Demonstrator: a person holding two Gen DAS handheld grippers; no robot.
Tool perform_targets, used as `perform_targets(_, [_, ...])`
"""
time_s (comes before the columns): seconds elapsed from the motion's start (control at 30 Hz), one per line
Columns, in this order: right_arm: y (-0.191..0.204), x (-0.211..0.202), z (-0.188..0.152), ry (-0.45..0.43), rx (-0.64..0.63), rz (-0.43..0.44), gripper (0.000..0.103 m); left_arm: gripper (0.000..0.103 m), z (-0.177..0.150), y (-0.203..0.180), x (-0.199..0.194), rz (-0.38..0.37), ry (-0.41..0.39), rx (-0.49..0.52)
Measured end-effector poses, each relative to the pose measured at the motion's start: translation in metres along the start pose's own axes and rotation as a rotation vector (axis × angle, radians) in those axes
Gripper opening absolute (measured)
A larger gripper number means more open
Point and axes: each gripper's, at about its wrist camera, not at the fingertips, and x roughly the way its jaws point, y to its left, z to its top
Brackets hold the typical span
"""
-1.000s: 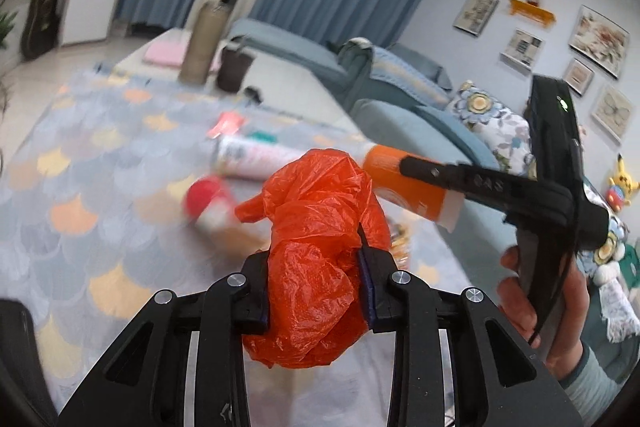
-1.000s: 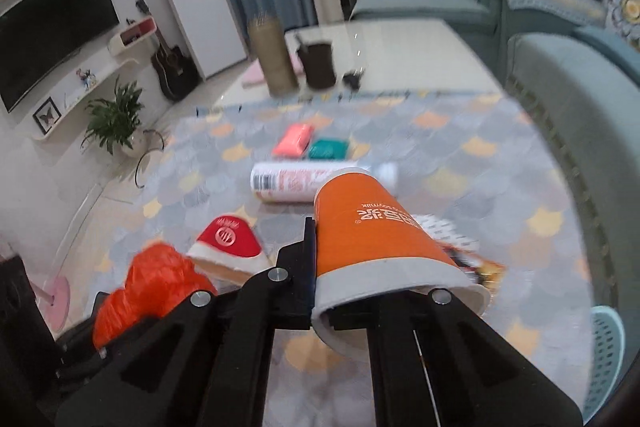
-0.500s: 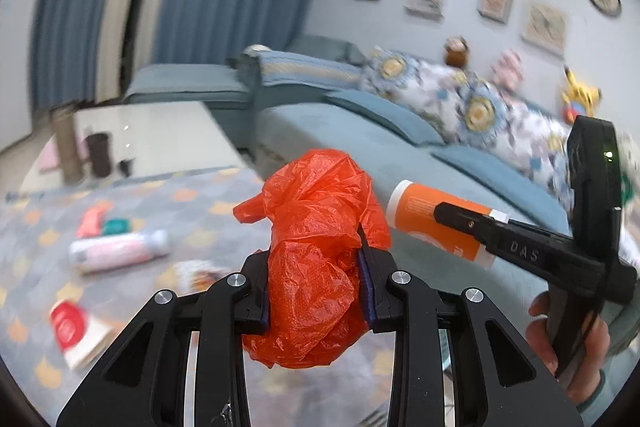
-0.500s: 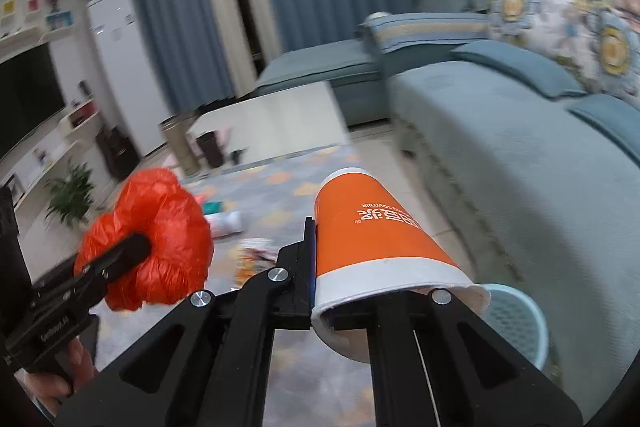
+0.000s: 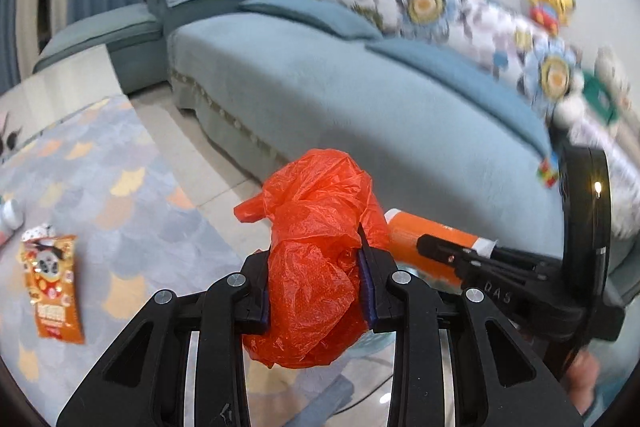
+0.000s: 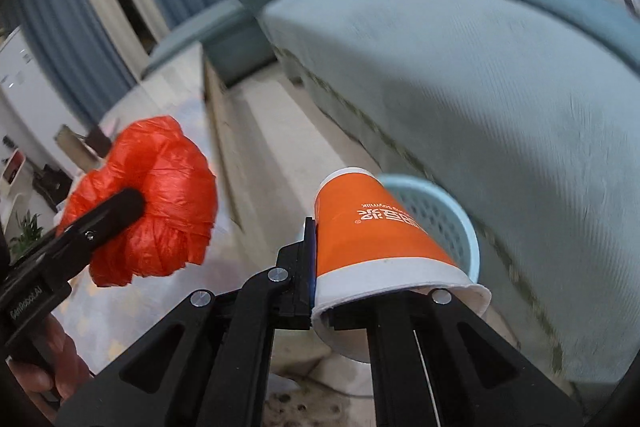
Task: Collect trash
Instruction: 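Carry the bag and orange cup to the wastebasket and release both, then move both tools back toward the red cup and snack packet on the table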
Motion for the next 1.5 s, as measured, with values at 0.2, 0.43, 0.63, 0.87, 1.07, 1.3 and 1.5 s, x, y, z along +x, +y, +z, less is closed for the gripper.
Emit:
perform_targets(0.2, [-0.041,0.055,-0.027,0.134,0.120,0.003,0.003,0.033,-0.014,-0.003,0.040,-0.019,0.112,0.013])
perform_targets(0.43, [-0.065,0.096,-0.036,0.240,0.208,0.006,0.004,0.053,-0.017,0.003,0.054,-0.053,0.158,-0.014])
perform_targets(0.63, [-0.068,0.083,-0.038,0.213,0.218,-0.007,0.057,0.057,-0.013,0.012,0.043,-0.041,0.117,-0.043])
perform_targets(0.87, [-0.062,0.047,-0.030,0.130,0.212,0.053,0.065,0.057,-0.005,0.018,0.007,0.016,0.018,-0.030])
perform_targets(1.07, [-0.010,0.009,-0.016,0.020,0.081,0.111,0.065,0.057,0.005,0.037,-0.050,0.041,-0.081,-0.076])
perform_targets(1.3, [0.094,-0.037,-0.006,-0.158,-0.163,0.183,0.067,0.067,-0.003,0.093,-0.132,0.176,-0.204,-0.171])
perform_targets(1.5, [0.179,-0.037,-0.013,-0.212,-0.314,0.219,0.071,0.075,-0.028,0.165,-0.192,0.338,-0.289,-0.287])
